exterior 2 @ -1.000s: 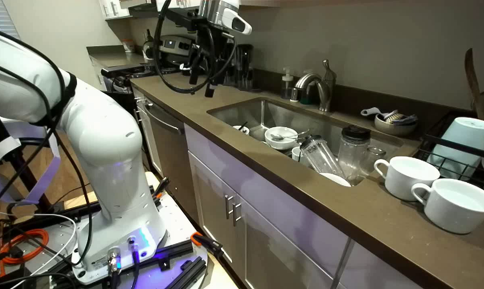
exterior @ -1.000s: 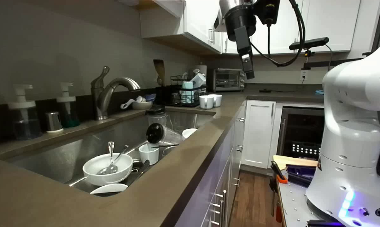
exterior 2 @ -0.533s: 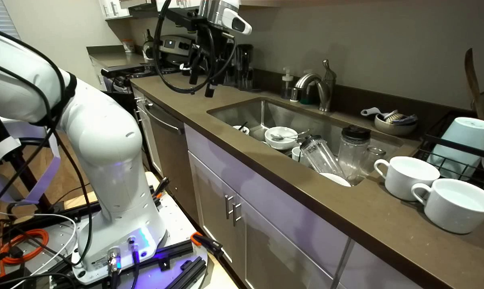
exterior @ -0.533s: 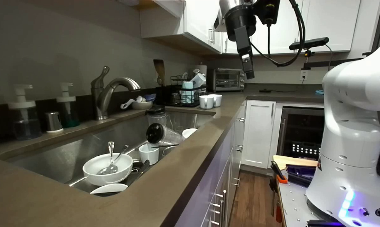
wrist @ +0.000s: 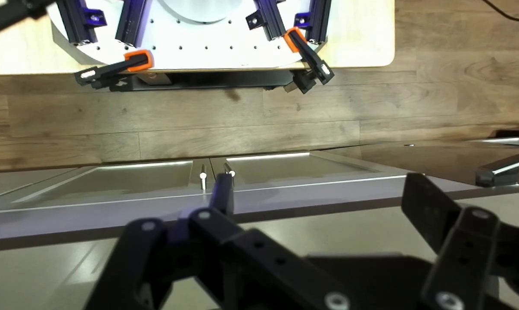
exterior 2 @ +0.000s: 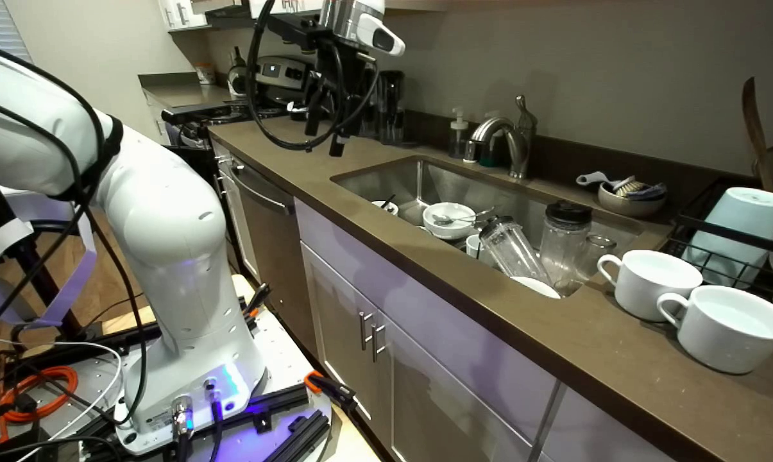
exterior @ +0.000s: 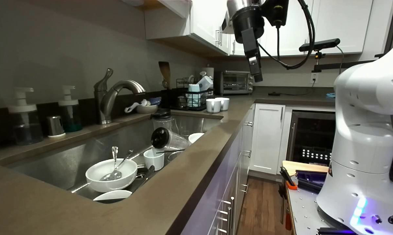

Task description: Pour the water out of the mug on the left and move the mug to the left side of the sink

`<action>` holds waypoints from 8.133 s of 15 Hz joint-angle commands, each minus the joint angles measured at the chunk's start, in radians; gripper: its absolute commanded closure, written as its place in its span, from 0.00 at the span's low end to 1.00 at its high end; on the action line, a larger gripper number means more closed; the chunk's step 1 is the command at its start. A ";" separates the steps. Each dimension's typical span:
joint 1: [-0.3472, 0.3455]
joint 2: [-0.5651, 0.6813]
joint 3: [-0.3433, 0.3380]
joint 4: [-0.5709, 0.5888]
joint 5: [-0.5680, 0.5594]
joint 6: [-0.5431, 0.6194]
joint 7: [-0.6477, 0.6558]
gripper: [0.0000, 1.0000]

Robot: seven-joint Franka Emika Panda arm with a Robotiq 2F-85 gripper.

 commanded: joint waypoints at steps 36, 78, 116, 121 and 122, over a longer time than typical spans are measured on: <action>-0.382 0.561 -0.076 0.138 -0.292 0.686 0.720 0.00; -0.322 0.949 -0.294 0.484 -0.083 0.781 0.714 0.00; -0.371 1.180 -0.308 0.826 0.022 0.527 0.709 0.12; -0.375 1.177 -0.307 0.834 0.022 0.529 0.711 0.26; -0.375 1.177 -0.307 0.834 0.023 0.529 0.712 0.26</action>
